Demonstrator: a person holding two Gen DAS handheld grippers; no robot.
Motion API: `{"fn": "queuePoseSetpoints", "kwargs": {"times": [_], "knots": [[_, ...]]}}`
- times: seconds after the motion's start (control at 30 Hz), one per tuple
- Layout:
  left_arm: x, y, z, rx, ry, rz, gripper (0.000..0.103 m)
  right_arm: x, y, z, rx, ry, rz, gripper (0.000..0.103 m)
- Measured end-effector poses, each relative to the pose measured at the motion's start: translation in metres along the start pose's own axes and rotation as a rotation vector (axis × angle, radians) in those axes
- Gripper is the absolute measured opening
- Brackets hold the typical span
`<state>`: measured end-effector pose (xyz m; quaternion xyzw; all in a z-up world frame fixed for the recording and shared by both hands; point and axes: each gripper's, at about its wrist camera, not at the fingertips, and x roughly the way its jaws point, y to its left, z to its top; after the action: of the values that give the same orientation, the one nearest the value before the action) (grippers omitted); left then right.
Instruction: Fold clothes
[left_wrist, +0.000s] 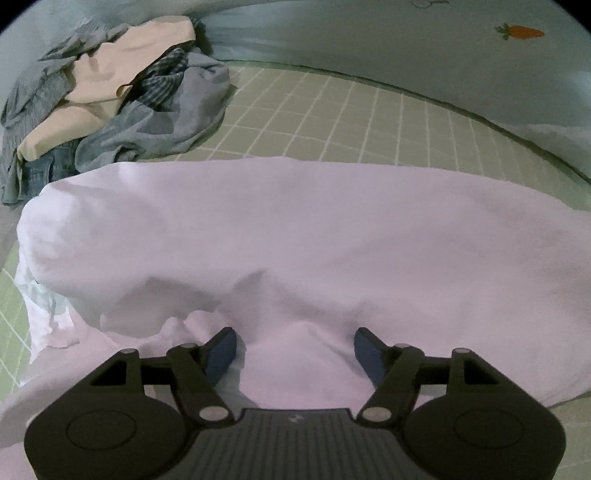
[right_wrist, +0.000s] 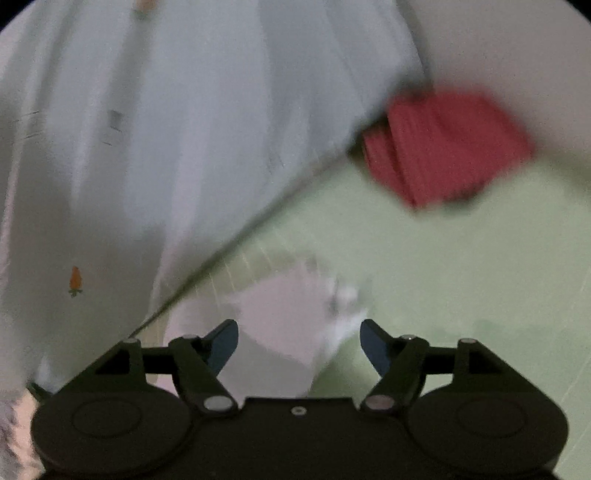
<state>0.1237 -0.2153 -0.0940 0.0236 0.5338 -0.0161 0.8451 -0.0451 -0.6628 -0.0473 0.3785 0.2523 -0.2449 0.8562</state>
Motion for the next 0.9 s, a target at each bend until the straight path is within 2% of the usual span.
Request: {"fn": "queuePoseSetpoints", "kwargs": {"times": [0.13,0.2,0.27,0.33,0.4,0.5,0.7,0.77,0.9], "knots": [[0.003,0.001,0.0,-0.015,0.007,-0.004,0.073,0.051,-0.02,-0.014,0.189,0.151,0.056,0.074],[0.004,0.001,0.0,-0.018,0.009,-0.003,0.074,0.074,-0.024,-0.017,0.249,0.201,0.05,0.073],[0.005,0.001,-0.001,-0.017,0.006,-0.002,0.074,0.084,-0.021,-0.013,0.267,0.213,0.061,0.06],[0.005,0.001,-0.001,-0.021,0.003,-0.006,0.074,0.089,-0.012,-0.005,0.24,0.211,0.052,0.021],[0.005,0.003,-0.001,-0.024,0.001,-0.014,0.075,0.086,0.005,0.009,0.145,0.183,0.012,0.004],[0.007,0.006,-0.001,-0.029,0.002,-0.027,0.076,0.075,0.033,0.038,0.022,0.128,0.014,0.002],[0.01,0.008,0.001,-0.038,0.001,-0.045,0.079,0.065,0.116,0.112,-0.171,-0.013,0.158,0.001],[0.01,0.01,0.001,-0.05,-0.003,-0.057,0.08,0.055,0.147,0.136,-0.214,-0.079,0.225,0.001],[0.01,0.017,0.002,-0.114,-0.018,-0.097,0.082,0.019,0.19,0.159,-0.291,-0.214,0.461,0.001]]}}
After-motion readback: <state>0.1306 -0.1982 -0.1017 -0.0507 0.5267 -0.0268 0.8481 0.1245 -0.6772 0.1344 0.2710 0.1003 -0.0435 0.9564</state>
